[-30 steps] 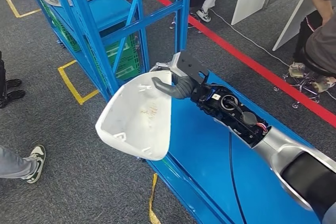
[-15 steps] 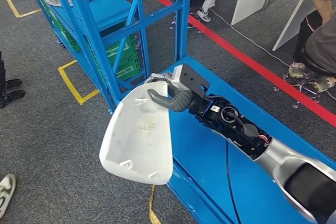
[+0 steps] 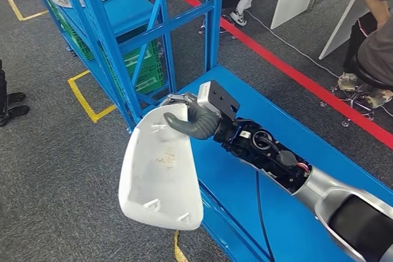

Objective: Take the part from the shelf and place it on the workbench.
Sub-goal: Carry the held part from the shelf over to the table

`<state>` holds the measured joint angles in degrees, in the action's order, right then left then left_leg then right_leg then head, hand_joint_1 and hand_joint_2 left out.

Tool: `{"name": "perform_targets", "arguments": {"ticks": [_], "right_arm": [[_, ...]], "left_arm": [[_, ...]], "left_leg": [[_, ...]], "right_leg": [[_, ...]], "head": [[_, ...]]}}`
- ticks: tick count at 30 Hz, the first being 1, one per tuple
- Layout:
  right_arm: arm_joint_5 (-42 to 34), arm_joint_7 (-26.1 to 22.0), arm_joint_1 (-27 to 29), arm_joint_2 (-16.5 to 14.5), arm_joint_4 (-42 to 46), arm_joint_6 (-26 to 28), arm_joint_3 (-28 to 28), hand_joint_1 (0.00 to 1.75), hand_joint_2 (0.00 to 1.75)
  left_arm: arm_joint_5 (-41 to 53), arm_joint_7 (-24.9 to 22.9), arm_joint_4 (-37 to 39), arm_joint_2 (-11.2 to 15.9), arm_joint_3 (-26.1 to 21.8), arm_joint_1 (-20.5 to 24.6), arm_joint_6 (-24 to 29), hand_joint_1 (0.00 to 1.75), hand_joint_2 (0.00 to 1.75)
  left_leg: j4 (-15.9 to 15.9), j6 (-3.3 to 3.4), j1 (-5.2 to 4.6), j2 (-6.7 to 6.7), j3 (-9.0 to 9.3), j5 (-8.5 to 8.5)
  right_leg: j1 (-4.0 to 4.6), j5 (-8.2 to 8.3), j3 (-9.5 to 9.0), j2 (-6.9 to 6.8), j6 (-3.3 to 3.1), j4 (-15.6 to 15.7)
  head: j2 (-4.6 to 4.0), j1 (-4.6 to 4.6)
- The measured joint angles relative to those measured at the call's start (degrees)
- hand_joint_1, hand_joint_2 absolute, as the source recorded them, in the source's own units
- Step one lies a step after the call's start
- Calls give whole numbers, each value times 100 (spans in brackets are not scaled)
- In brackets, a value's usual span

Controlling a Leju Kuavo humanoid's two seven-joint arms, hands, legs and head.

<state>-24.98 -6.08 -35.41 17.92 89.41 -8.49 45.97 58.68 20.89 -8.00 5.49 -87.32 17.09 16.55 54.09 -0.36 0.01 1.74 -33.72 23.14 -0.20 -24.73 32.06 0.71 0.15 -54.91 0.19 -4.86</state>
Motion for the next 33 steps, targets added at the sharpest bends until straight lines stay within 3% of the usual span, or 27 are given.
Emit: {"name": "perform_targets", "arguments": {"ticks": [14, 19, 33], "right_arm": [[61, -273, 17, -249, -67, 453, 138, 175, 175], [-293, -345, 17, -272, -67, 359, 131, 175, 175], [-213, -554, 41, -378, -90, 85, 156, 175, 175]], "left_arm": [[176, -95, 0, -95, 0, 150, 60, 0, 175], [201, -95, 0, -118, 0, 175, 57, 0, 175], [-23, -116, 0, -165, 0, 197, 25, 0, 175]], "left_leg": [[0, 0, 0, 0, 0, 0], [0, 0, 0, 0, 0, 0], [-1, 0, 0, 0, 0, 0]], "right_leg": [[-1, 0, 0, 0, 0, 0], [-1, 0, 0, 0, 0, 0], [0, -1, 0, 0, 0, 0]], "head": [[-1, -1], [1, -1], [1, 0]]}}
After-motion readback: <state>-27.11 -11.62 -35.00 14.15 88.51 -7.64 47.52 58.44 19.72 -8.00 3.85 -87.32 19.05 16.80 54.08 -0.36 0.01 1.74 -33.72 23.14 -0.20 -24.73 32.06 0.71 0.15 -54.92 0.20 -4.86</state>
